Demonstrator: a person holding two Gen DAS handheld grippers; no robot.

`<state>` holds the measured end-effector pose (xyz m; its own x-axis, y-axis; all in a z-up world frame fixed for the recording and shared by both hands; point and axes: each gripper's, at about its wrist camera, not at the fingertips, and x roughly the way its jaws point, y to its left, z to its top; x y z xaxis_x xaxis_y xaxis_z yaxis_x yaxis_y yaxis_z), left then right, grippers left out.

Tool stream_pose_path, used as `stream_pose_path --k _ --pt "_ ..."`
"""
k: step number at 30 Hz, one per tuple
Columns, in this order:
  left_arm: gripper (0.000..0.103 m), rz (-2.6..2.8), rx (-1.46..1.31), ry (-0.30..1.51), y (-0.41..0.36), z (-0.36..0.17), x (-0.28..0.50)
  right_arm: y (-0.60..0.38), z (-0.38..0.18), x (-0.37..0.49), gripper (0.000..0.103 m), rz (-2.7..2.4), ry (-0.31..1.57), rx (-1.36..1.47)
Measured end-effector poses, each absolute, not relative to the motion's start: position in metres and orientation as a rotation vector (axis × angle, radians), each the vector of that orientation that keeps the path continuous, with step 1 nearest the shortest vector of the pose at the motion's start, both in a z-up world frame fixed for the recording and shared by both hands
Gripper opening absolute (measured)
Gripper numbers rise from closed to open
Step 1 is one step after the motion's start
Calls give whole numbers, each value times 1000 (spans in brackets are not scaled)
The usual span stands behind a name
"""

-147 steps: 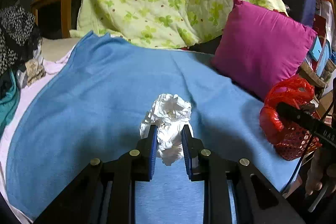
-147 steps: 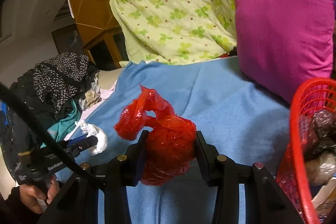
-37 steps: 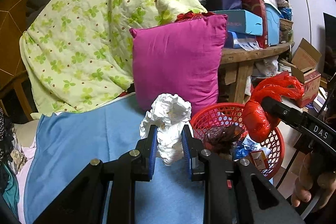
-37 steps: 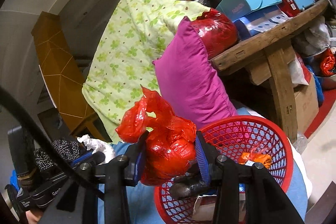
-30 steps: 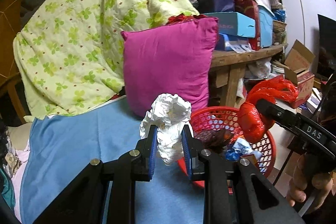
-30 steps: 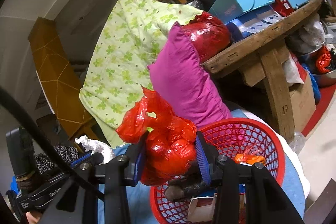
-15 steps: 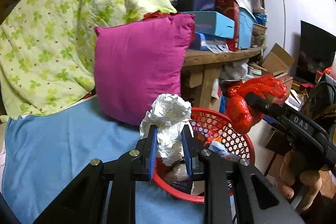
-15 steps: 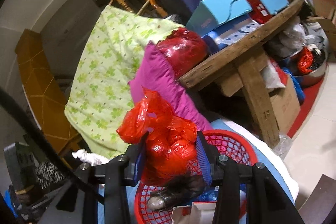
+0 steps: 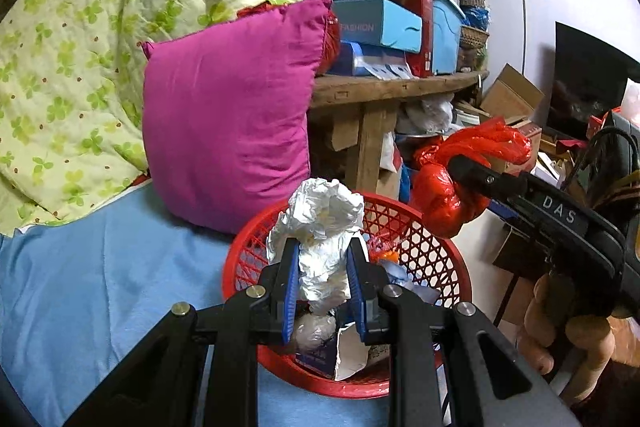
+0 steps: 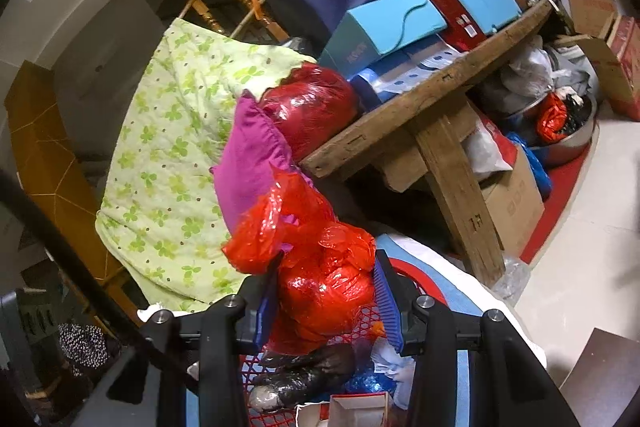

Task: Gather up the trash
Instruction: 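Open the left tool to drop the white tissue while the right tool drops the red bow into the basket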

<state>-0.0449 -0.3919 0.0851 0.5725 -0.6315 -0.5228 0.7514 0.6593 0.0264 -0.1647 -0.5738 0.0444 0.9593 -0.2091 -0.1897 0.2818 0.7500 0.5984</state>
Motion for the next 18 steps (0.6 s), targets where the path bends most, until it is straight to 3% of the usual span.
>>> stream_pose_path --k 18 --pt "26 -806 289 536 -399 70 -42 -571 39 -150 47 -269 164 658"
